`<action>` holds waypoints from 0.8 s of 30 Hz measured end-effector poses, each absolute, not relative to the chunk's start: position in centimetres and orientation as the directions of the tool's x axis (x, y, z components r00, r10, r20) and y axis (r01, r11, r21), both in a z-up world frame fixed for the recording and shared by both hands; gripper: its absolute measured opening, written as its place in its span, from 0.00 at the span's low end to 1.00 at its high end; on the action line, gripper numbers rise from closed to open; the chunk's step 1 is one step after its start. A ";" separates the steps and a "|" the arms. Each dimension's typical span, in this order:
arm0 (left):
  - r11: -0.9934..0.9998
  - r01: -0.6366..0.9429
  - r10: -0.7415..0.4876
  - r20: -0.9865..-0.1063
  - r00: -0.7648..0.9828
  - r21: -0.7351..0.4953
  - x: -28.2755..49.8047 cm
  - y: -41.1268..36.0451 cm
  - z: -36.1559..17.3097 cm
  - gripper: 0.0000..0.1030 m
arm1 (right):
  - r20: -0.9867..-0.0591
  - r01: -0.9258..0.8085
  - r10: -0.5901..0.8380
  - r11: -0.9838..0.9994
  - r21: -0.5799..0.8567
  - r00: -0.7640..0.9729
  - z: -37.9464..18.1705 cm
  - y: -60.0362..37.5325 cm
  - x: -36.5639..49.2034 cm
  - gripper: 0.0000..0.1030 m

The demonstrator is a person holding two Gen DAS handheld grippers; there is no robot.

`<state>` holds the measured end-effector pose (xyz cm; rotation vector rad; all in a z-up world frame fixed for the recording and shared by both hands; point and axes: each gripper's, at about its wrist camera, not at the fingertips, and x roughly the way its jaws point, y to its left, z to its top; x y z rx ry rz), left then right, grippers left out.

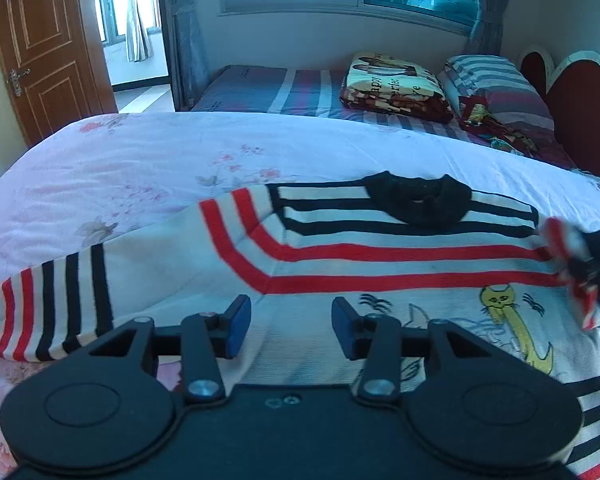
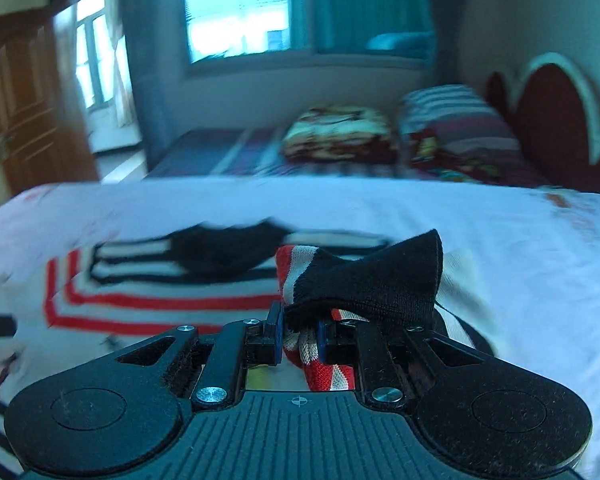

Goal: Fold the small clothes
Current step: 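Carry the sleeve across the sweater body with the right gripper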

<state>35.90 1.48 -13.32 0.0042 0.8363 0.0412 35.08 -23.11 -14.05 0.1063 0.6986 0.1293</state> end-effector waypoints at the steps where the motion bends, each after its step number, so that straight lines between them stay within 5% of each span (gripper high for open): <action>1: 0.999 -0.039 0.039 -0.744 0.667 0.017 35.9 2.0 -13.4 0.42 | -0.644 -0.106 0.174 0.984 0.144 0.745 -14.8 -21.5 35.3 0.15; 5: 0.999 -0.044 0.030 -0.750 0.660 0.002 35.7 3.6 -13.8 0.45 | -0.694 -0.171 0.198 0.979 0.108 0.693 -17.9 -16.2 36.2 0.18; 9: 0.998 -0.032 -0.012 -0.745 0.667 -0.045 35.6 4.0 -13.9 0.65 | -0.683 -0.247 0.263 0.961 0.124 0.682 -18.5 -14.6 35.3 0.58; 11: 0.998 -0.015 -0.038 -0.734 0.678 -0.065 35.6 3.5 -13.8 0.71 | -0.646 -0.284 0.283 0.953 0.106 0.709 -17.7 -14.4 33.9 0.66; 15: 0.995 0.053 -0.102 -0.743 0.662 -0.090 35.8 1.4 -14.1 0.70 | -0.615 -0.261 0.274 0.959 0.113 0.739 -16.6 -17.2 32.7 0.66; 19: 0.978 0.122 -0.210 -0.790 0.575 -0.171 35.8 -1.1 -15.9 0.45 | -0.622 -0.161 0.153 0.986 0.044 0.768 -17.0 -21.2 32.0 0.66; 24: 0.947 0.122 -0.317 -0.799 0.512 -0.297 36.1 -3.1 -17.6 0.47 | -0.658 -0.093 0.090 0.995 0.030 0.747 -18.1 -25.4 31.5 0.66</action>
